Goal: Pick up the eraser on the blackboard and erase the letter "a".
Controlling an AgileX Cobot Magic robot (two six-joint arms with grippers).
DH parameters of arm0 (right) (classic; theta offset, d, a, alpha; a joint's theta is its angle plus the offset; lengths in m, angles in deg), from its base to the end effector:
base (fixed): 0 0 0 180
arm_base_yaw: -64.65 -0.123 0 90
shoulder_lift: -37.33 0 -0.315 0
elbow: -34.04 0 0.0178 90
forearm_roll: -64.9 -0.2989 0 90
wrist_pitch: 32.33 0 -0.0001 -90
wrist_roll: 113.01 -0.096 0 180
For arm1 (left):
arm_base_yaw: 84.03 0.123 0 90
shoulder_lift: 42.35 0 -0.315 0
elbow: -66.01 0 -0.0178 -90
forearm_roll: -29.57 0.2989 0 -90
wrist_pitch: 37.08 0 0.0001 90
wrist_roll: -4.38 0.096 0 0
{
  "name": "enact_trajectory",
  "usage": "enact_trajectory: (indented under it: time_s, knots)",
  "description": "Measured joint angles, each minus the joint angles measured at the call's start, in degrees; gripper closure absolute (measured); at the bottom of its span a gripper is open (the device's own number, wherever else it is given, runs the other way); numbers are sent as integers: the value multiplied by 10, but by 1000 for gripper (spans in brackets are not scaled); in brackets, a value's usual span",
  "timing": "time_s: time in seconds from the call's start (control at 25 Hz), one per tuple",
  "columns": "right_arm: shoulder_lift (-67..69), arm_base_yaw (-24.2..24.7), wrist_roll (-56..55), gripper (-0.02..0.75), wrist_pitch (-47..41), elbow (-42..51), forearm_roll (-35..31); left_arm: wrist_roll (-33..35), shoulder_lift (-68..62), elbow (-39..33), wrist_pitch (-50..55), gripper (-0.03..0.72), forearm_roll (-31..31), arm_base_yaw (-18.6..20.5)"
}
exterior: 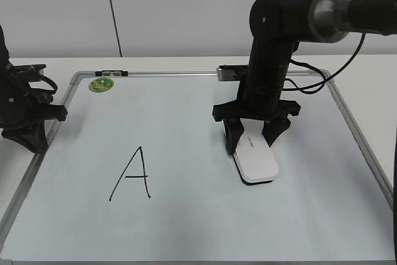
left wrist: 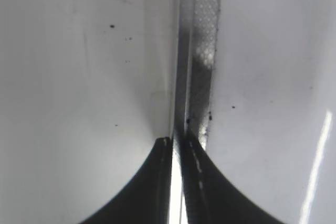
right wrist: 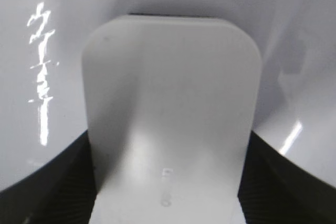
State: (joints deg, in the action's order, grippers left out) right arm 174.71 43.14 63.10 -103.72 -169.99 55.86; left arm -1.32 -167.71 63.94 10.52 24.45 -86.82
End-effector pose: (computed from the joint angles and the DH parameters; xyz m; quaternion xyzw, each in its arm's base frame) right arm 0.4652 0.1987 0.1395 0.1247 -0.9886 -0.0627 0.0564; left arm 0.4380 -0.0277 0.1169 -0.0540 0.9970 -0.0374 0.0407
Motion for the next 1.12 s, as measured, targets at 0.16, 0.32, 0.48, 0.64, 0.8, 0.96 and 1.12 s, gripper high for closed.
enact_trajectory:
  time_s: [0.16, 0.32, 0.48, 0.64, 0.8, 0.96, 1.12]
  knots:
    - [-3, 10, 0, 206, 1, 0, 9, 0, 0, 0, 0, 659, 0, 0]
    - [-15, 30, -4, 206, 9, 8, 33, 0, 0, 0, 0, 659, 0, 0]
    - [-41, 48, -14, 206, 15, 14, 76, 0, 0, 0, 0, 659, 0, 0]
    - [-105, 72, -38, 206, 15, 14, 124, 0, 0, 0, 0, 659, 0, 0]
    - [-141, 107, -40, 206, 15, 27, 124, 0, 0, 0, 0, 659, 0, 0]
    - [-162, 152, -40, 206, 15, 68, 128, 0, 0, 0, 0, 659, 0, 0]
    - [-164, 187, -23, 206, 15, 97, 118, 0, 0, 0, 0, 659, 0, 0]
